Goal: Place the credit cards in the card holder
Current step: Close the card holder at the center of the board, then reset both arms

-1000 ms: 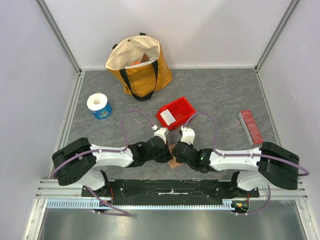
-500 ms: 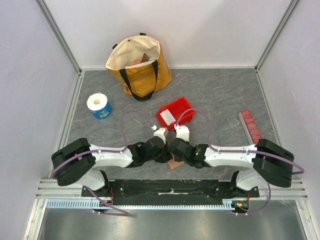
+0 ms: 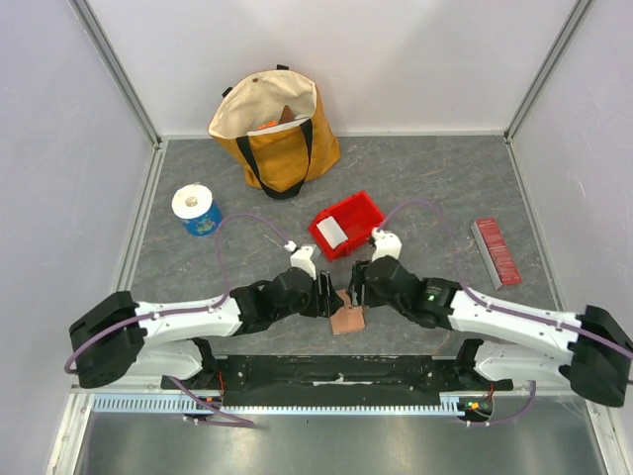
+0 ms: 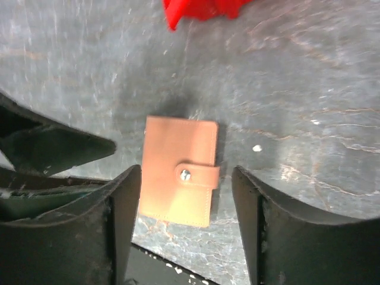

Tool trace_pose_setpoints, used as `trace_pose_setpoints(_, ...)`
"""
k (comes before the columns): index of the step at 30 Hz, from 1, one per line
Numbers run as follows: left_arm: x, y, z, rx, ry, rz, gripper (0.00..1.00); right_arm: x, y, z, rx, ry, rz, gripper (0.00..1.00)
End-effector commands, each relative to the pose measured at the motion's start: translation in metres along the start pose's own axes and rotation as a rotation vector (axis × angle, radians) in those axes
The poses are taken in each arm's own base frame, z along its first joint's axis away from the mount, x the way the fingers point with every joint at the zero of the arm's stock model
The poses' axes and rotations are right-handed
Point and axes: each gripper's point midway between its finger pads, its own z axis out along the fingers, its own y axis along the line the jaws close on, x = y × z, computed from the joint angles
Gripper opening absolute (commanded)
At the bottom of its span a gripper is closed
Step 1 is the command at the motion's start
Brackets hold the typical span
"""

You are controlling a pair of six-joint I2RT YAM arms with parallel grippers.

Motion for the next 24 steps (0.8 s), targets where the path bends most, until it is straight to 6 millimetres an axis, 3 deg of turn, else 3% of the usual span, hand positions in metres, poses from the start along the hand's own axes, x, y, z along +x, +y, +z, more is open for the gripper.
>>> trace_pose_setpoints(1, -0.016, 0.019, -0.015, -0.116, -0.06, 0.017, 0.69, -0.015, -0.029, -0.009, 0.041, -0.052, 0.062, 0.77)
trace_pose_setpoints(2, -0.019, 0.023, -0.019, -0.146, -0.069, 0.017, 0.84, -0.019, -0.038, -0.011, 0.067, -0.066, 0.073, 0.83)
trace_pose_setpoints(6, -0.034, 0.047, -0.038, -0.27, -0.114, -0.014, 0.87, -0.038, -0.07, -0.02, 0.153, -0.127, 0.119, 0.98)
trace_pose_setpoints(13, -0.076, 0.098, -0.069, -0.311, -0.203, -0.176, 0.88, -0.077, -0.129, -0.025, 0.278, -0.154, 0.197, 0.98)
trace_pose_setpoints(20, -0.12, 0.149, -0.094, -0.433, -0.308, -0.278, 0.94, -0.12, -0.226, -0.031, 0.51, -0.202, 0.322, 0.98)
trace_pose_setpoints(24, -0.134, 0.149, -0.088, -0.448, -0.3, -0.266, 0.94, -0.128, -0.278, -0.032, 0.661, -0.238, 0.411, 0.98)
